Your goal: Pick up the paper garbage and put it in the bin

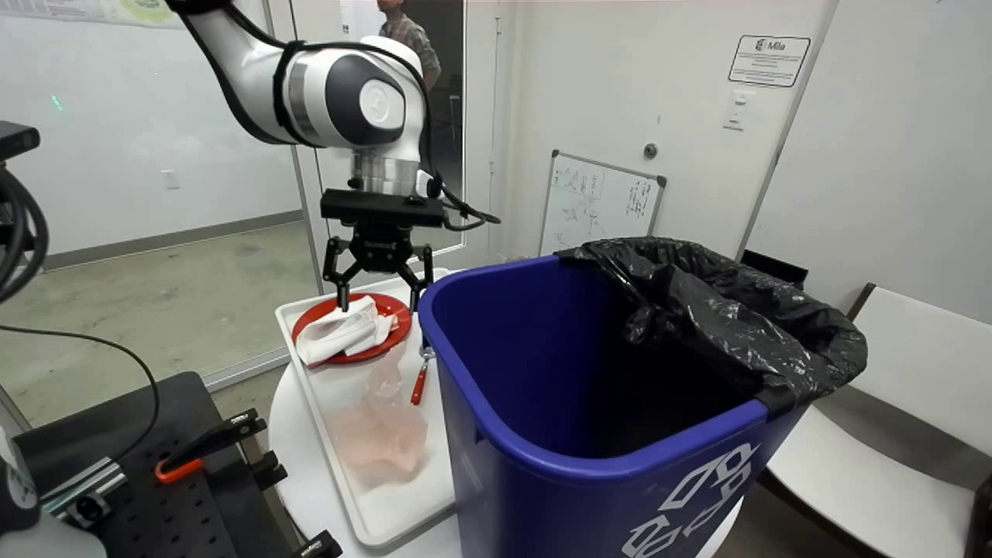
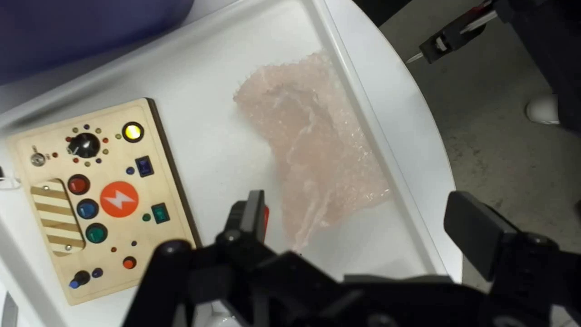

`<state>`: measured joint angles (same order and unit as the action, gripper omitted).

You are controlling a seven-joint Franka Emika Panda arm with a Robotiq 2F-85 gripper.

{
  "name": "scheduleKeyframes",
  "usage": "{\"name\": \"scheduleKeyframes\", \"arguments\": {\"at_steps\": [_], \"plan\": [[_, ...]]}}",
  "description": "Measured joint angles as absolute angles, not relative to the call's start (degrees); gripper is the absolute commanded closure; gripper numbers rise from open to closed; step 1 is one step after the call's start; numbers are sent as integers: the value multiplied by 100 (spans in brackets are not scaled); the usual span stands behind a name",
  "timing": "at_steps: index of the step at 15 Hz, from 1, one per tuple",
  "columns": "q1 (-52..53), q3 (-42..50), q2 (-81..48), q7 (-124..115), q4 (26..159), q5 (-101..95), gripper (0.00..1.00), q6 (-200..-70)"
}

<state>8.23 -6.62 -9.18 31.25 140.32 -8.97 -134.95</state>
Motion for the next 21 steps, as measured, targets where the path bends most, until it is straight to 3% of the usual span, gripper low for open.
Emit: {"name": "scheduleKeyframes", "arguments": {"at_steps": [18, 19, 21], "plan": [[298, -1201, -3270, 3320, 12912, -811, 0, -13847], [294, -1218, -3333, 3361, 12875, -812, 25, -13847], [288, -1250, -3433, 3407, 12804, -813, 33, -13842]]}}
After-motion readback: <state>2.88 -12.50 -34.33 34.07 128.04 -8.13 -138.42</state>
